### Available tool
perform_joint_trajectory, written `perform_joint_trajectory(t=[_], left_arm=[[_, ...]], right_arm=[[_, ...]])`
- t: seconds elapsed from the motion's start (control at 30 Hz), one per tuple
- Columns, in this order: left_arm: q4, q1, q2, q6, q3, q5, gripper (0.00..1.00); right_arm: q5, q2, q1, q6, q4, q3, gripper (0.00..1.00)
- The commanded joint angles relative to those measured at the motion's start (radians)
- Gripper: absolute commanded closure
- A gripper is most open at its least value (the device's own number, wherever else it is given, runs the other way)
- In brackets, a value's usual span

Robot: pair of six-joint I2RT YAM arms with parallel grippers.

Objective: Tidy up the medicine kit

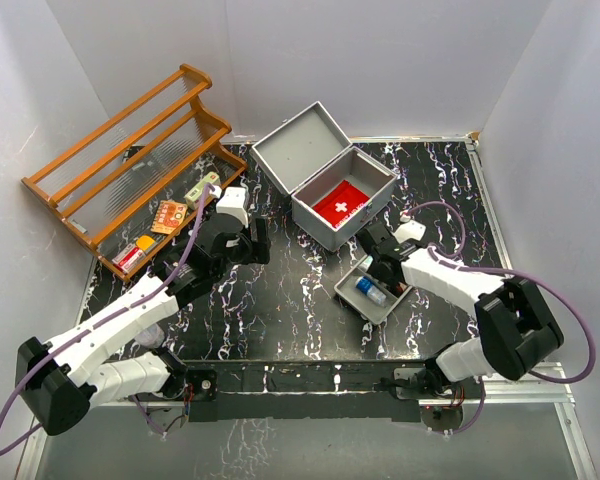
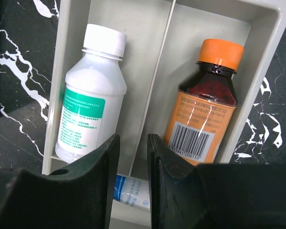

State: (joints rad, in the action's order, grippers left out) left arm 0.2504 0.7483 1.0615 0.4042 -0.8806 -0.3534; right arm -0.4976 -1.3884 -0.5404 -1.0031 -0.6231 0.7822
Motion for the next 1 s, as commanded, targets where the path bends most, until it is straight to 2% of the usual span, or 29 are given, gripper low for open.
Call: perform_joint_trajectory(t=[0.0, 0.77, 0.87, 0.97], left_arm=[[-0.025, -0.004, -0.020, 0.006, 0.011, -0.020, 0.23], [-0.025, -0.006, 0.034, 0.031, -0.011, -0.032, 0.22], [-0.021, -0.006, 0.036, 0.046, -0.007, -0.028, 0.22], [-0.005, -0.006, 0.047, 0.061, -0.012, -0.031, 0.22]], right_arm=[[-0.021, -0.022, 0.006, -0.022, 0.055, 0.025, 0.72], [0.055, -0.096, 0.010, -0.022, 0.173, -0.052, 0.76], [0.063, -0.108, 0.010, -0.024, 0.174, -0.044, 0.81], [0.067, -0.109, 0.012, -0.012, 0.173, -0.031, 0.93]])
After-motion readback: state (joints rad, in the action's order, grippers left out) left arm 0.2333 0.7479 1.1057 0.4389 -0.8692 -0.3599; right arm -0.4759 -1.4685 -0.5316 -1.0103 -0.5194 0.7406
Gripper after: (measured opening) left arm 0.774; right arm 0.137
